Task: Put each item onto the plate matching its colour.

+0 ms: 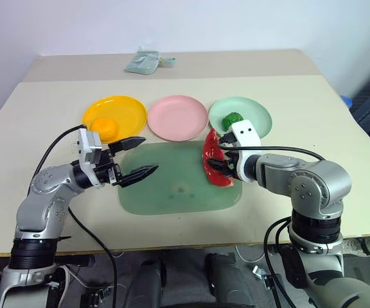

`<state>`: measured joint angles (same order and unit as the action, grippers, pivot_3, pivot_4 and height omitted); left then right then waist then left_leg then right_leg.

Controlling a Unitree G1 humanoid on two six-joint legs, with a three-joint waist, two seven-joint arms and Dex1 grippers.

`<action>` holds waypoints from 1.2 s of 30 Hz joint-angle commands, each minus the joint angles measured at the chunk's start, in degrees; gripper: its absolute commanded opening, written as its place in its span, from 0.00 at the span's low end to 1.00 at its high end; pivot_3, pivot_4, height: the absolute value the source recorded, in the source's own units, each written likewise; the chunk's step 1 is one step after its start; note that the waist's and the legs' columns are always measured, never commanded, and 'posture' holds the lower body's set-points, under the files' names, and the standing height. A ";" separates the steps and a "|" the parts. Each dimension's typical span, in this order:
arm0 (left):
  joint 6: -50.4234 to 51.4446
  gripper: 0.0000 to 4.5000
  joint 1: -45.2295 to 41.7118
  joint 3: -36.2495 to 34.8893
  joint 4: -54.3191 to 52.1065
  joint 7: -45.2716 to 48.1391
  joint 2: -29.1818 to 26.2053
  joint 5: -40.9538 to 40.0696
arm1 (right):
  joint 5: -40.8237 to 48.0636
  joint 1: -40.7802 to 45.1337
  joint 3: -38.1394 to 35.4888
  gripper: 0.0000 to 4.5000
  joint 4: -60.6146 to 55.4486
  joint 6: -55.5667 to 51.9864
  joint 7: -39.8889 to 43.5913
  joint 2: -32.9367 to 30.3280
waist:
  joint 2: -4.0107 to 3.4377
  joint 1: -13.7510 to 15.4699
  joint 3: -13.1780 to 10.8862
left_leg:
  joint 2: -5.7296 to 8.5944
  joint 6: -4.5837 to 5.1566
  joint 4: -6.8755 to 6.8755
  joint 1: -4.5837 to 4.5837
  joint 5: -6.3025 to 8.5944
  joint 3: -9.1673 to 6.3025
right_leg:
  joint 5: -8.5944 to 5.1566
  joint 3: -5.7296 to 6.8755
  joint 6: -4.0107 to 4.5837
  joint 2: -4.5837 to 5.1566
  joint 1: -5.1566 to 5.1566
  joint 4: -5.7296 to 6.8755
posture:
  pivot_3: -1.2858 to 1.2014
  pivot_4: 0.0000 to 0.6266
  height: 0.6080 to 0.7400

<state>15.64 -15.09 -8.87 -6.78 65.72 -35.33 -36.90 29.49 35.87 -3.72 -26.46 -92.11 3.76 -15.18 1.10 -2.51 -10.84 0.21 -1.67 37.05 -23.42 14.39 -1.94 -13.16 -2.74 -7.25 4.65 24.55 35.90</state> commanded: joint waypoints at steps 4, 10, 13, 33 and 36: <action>-1.64 1.00 -0.27 -2.20 -0.43 0.56 -0.08 -0.81 | -0.46 2.02 -0.05 0.09 -0.85 -0.38 -0.40 0.77 | 0.01 0.09 0.01 | 0.00 0.00 0.02 0.00 0.00 0.00 | 0.00 0.00 0.00 0.00 -0.02 -0.01 | 0.52 0.24 1.00; -5.82 1.00 -3.58 -4.47 4.08 -4.53 3.47 1.00 | -1.34 9.85 -0.58 0.09 -0.36 5.93 1.81 3.07 | -0.03 0.04 -0.02 | 0.00 0.00 0.01 0.00 0.00 0.00 | 0.00 0.00 -0.01 0.00 0.01 0.00 | 0.52 0.24 1.00; -9.32 1.00 -5.69 -5.03 7.11 -7.08 4.97 3.03 | -1.85 13.65 -0.78 0.09 4.85 10.83 3.01 4.81 | -0.02 0.01 -0.01 | 0.00 0.00 0.01 0.00 0.00 0.00 | 0.01 0.01 -0.01 0.00 0.01 0.00 | 0.52 0.24 1.00; -14.89 1.00 -5.12 -4.74 11.16 -18.90 5.84 12.16 | -21.41 31.32 9.14 0.70 72.08 76.93 20.50 8.45 | -0.05 -0.14 -0.03 | 0.01 0.00 -0.12 -0.01 0.00 0.03 | 0.01 0.00 -0.02 0.01 0.07 -0.02 | 0.52 0.24 1.00; -15.23 1.00 -4.82 -4.99 11.34 -17.96 5.74 11.49 | -20.00 32.26 4.88 0.92 71.75 80.60 18.18 6.90 | -0.05 0.04 -0.03 | 0.03 -0.01 -0.10 -0.01 0.00 0.04 | 0.01 0.00 -0.02 0.04 0.07 -0.02 | 0.52 0.24 1.00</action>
<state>0.86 -20.10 -12.57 6.37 47.35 -29.02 -24.34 8.73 65.69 4.19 46.97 -15.03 23.19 -7.12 1.05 -2.46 -10.87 0.24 -1.68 36.96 -23.44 14.39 -1.90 -13.14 -2.74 -7.27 4.69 24.61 35.88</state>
